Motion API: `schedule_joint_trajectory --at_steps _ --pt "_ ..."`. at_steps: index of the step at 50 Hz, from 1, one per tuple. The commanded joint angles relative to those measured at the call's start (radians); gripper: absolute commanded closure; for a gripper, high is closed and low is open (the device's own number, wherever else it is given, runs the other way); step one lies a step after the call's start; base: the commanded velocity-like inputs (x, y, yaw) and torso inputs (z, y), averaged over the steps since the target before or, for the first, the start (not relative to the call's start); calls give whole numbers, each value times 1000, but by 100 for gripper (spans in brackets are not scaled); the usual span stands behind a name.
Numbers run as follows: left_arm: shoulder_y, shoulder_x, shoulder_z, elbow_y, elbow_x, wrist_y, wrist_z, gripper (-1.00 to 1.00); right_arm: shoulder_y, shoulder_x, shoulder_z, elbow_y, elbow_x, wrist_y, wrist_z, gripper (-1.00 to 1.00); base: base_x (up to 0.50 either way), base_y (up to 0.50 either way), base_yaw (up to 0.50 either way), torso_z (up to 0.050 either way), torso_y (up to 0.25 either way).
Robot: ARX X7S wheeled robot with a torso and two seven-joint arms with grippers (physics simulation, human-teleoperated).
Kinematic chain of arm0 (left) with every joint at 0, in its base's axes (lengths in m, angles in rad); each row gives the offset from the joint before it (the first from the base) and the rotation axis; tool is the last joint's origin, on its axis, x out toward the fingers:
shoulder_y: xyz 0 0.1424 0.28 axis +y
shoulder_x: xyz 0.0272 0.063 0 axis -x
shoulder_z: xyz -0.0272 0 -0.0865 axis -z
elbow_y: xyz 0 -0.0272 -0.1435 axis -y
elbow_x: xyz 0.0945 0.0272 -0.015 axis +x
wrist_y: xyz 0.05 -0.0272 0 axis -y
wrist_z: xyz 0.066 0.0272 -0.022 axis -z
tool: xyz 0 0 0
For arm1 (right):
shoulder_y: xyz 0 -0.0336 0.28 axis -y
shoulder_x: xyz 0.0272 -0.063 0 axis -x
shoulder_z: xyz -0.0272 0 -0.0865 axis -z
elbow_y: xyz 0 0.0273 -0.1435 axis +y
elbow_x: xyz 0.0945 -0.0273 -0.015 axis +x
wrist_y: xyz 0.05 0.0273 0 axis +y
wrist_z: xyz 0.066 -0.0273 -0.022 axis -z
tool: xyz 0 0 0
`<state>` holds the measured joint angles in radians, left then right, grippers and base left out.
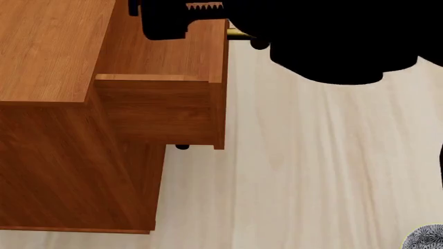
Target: Close the bottom drawer of the cabinet and open the top drawer.
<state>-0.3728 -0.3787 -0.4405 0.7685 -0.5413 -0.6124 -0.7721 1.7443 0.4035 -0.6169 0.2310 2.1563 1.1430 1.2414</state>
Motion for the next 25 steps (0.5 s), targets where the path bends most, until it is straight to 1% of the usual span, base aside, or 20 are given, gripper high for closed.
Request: schedule_joint_trajectory --at_steps 1,9,15,16,25 --pt "0 -3 -2 3 -6 -2 -5 -100 -32 -22 -34 73 -40 -5 -39 -100 0 0 0 0 0" --pt "2 -2 -2 1 -7 5 -4 -100 -37 -23 -64 151 -85 -16 -45 -100 0 0 0 0 0" --pt "3 -2 -4 1 -10 9 -3 -100 -64 -14 -98 160 -81 -10 2 -100 0 0 0 0 0" --pt "7 0 -4 -1 -8 15 -1 -100 -76 -8 -110 163 -63 -5 31 -100 0 0 0 0 0" --pt "5 -1 -10 0 -17 16 -3 -100 -108 27 -173 167 -57 39 91 -100 0 0 0 0 0"
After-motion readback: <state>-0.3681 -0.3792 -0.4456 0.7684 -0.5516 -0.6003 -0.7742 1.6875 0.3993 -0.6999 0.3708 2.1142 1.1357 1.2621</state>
